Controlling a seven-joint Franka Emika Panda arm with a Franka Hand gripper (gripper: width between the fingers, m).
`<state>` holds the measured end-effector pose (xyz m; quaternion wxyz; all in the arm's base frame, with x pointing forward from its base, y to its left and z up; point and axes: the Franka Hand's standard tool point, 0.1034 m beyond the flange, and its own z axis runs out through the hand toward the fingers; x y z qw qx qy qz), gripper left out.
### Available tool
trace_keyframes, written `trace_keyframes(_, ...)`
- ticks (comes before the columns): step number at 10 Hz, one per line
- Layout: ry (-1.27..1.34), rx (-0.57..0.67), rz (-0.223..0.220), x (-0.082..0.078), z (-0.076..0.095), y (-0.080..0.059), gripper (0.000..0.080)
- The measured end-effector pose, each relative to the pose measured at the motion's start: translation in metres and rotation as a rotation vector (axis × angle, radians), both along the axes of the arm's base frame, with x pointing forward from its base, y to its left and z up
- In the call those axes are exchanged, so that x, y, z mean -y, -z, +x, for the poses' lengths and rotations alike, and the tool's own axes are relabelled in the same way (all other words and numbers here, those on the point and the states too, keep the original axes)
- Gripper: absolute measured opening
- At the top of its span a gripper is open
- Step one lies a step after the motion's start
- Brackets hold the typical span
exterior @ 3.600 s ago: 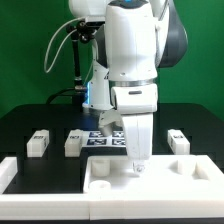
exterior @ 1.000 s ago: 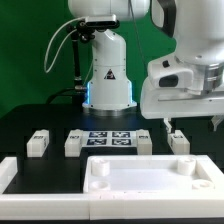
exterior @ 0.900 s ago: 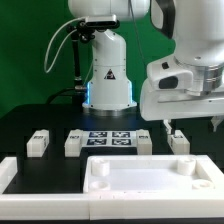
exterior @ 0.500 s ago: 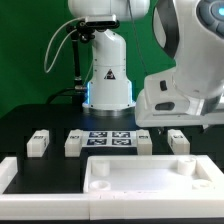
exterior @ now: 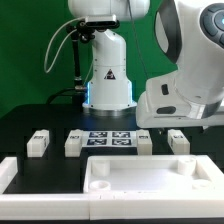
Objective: Assemble desk
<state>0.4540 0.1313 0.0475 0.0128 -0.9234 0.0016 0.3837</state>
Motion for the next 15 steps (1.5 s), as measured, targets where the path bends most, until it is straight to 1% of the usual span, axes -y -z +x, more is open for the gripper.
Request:
trace_keyframes(1, 0.035, -0.084, 0.000, -0.007, -0.005, 0.003, 0.0649)
trace_keyframes(2, 0.051, -0.145, 0.014, -0.010, -0.003, 0.009, 0.0649)
trace_keyframes(3, 0.050, -0.119, 0.019, -0.011, 0.005, 0.013, 0.0649)
trace_keyframes(4, 0.049, -0.118, 0.019, -0.011, 0.004, 0.012, 0.0649)
trace_keyframes(6, 0.048, -0.120, 0.019, -0.012, 0.003, 0.013, 0.0649)
trace_keyframes(7, 0.045, -0.125, 0.016, -0.011, 0.001, 0.015, 0.0649)
trace_keyframes(8, 0.036, -0.150, 0.009, -0.013, -0.009, 0.024, 0.0649)
trace_keyframes(9, 0.046, -0.184, -0.018, -0.017, -0.020, 0.035, 0.0649)
trace_keyframes(10, 0.048, -0.186, -0.023, -0.018, -0.021, 0.036, 0.0649)
trace_keyframes(11, 0.047, -0.181, -0.018, -0.018, -0.020, 0.036, 0.0625)
trace_keyframes(12, 0.047, -0.181, -0.018, -0.018, -0.020, 0.036, 0.0625)
trace_keyframes(14, 0.047, -0.180, -0.018, -0.018, -0.020, 0.037, 0.0283)
trace_keyframes(15, 0.047, -0.180, -0.018, -0.018, -0.020, 0.037, 0.0287)
